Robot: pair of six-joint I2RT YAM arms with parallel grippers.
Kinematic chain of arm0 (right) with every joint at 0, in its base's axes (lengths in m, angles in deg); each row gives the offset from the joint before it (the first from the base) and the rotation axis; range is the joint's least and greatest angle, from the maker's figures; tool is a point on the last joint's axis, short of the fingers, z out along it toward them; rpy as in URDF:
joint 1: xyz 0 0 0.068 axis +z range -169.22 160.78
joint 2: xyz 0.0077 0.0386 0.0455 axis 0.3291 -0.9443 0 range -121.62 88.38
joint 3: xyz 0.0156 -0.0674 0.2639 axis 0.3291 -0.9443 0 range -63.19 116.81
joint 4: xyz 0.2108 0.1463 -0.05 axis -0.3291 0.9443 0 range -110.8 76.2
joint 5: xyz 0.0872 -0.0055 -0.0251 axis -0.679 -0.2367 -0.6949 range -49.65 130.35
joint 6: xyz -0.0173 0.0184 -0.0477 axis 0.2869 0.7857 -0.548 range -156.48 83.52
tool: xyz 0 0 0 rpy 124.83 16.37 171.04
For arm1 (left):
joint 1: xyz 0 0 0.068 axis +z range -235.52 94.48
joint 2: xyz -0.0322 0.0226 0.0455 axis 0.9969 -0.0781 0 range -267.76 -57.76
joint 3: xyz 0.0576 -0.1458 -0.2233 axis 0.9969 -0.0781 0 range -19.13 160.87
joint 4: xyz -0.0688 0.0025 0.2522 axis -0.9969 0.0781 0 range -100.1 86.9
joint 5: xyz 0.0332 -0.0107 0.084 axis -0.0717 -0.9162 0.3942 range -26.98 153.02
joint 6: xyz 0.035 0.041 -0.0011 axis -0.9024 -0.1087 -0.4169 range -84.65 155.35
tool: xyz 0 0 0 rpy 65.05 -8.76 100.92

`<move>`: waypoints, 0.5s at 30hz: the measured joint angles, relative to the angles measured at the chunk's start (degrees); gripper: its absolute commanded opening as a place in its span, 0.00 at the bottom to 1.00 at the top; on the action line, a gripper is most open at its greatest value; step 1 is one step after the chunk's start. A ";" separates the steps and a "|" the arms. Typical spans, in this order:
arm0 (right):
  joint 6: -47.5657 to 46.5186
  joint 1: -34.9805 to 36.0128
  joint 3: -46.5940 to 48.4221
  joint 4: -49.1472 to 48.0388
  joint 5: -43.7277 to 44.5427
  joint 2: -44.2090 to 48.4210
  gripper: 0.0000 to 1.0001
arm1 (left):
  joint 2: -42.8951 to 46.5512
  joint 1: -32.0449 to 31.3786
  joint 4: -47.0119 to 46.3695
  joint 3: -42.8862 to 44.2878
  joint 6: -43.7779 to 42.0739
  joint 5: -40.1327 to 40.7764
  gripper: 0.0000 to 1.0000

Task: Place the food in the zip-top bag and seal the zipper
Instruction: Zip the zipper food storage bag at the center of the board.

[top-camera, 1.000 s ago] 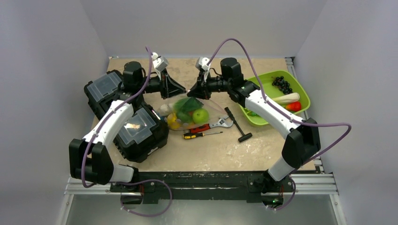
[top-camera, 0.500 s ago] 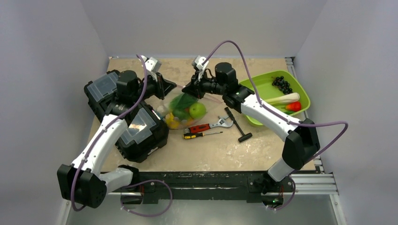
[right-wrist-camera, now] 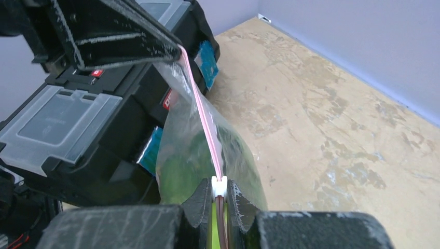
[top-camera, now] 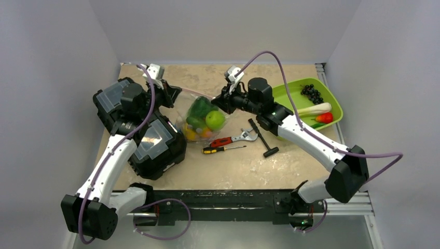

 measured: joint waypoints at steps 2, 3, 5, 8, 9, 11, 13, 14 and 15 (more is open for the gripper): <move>-0.02 0.00 -1.38 0.17 1.03 1.75 0.00 | 0.04 0.85 -0.02 -0.02 0.42 0.28 0.00; -0.02 0.00 -2.38 0.39 1.60 2.89 0.00 | 0.04 1.42 0.00 -0.04 0.61 0.33 0.00; -0.02 -0.02 -3.67 0.76 2.58 4.44 0.00 | 0.04 2.16 0.02 -0.07 0.70 0.39 0.00; -0.02 -0.02 -5.14 1.05 3.72 6.25 0.00 | 0.04 3.32 0.04 -0.07 0.79 0.46 0.00; 0.00 -0.02 -5.64 1.16 4.11 6.84 0.00 | 0.04 3.67 0.07 -0.07 0.79 0.61 0.00; 0.02 -0.04 -6.51 1.33 5.09 7.80 0.00 | 0.04 4.59 0.07 -0.09 0.81 1.03 0.00; 0.04 -0.04 -7.23 1.53 5.79 8.72 0.00 | 0.04 5.38 0.09 -0.09 0.83 1.29 0.00; 0.04 -0.07 -7.58 1.68 6.25 9.14 0.00 | 0.04 5.73 0.11 -0.09 0.87 1.38 0.00; 0.07 -0.07 -7.91 1.73 6.73 9.46 0.00 | 0.04 6.10 0.11 -0.09 0.94 1.40 0.00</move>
